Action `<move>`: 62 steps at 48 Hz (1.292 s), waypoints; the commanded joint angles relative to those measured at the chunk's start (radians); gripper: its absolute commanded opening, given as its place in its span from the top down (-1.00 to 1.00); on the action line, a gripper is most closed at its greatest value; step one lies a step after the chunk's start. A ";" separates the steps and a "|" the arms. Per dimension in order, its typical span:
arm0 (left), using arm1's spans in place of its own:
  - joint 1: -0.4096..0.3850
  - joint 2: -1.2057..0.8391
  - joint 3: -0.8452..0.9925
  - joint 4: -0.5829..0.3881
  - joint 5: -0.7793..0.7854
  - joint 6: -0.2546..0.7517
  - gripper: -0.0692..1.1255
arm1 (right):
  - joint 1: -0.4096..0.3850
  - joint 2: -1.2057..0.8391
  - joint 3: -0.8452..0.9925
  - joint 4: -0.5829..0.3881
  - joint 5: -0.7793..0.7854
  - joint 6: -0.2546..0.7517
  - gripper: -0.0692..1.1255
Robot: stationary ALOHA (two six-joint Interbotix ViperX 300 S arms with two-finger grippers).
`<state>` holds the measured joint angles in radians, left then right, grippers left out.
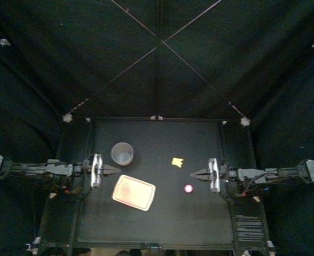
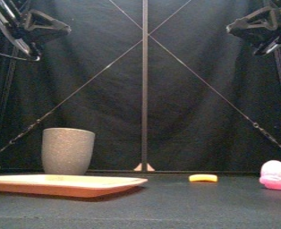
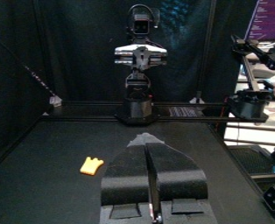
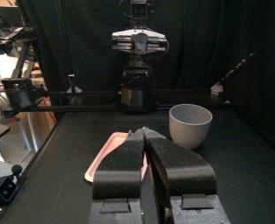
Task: Pick the fries then place it on the pink plate
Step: Pick the fries
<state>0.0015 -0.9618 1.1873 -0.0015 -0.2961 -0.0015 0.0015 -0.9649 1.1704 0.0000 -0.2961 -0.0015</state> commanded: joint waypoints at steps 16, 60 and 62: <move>0.061 0.017 -0.040 -0.005 0.017 0.002 0.92 | -0.216 0.195 -0.049 0.086 0.032 0.008 0.89; 0.092 0.017 -0.040 -0.018 0.046 0.006 0.92 | -0.430 0.634 -0.233 0.086 0.305 -0.002 -0.87; 0.092 0.017 -0.038 -0.018 0.046 0.006 0.92 | -0.423 0.666 -0.253 0.075 0.321 -0.002 -0.87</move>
<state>0.0905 -0.9495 1.1766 -0.0215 -0.2424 0.0031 -0.4280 -0.3344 0.9679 0.0905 0.0123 -0.0015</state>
